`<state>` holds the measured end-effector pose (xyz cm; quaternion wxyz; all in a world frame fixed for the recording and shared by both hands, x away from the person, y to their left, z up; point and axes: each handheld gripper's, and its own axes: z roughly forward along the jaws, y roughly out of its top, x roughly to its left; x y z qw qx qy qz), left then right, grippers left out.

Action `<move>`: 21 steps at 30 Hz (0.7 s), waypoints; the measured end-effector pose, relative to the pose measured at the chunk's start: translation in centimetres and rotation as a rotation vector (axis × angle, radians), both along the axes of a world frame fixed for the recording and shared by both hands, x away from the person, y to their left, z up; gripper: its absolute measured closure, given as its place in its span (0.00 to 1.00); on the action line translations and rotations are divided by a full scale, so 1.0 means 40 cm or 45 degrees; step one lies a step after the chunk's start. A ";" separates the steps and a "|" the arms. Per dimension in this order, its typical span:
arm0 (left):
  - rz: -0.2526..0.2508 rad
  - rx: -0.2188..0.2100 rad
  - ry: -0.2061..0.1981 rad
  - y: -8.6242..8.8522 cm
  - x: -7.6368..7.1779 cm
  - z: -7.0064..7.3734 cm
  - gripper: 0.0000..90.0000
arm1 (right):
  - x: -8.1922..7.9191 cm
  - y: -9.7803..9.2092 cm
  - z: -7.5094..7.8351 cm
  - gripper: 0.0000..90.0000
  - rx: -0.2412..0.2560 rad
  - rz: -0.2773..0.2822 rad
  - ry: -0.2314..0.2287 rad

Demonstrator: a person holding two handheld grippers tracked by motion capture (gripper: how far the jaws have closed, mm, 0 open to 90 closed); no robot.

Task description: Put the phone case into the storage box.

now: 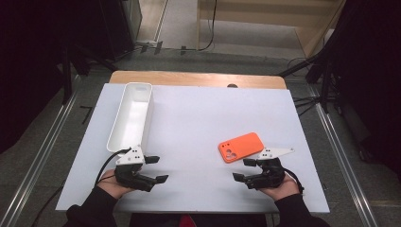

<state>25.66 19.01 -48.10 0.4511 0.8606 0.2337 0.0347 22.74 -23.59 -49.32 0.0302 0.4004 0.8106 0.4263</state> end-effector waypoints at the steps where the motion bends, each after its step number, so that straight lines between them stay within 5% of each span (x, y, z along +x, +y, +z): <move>1: 0.000 -0.001 -0.001 0.000 0.000 0.000 0.26 | 0.000 0.000 0.001 0.25 0.003 0.002 -0.001; 21: -0.007 -0.004 0.001 0.001 0.000 0.001 0.26 | 0.000 0.001 -0.001 0.25 0.006 0.022 0.024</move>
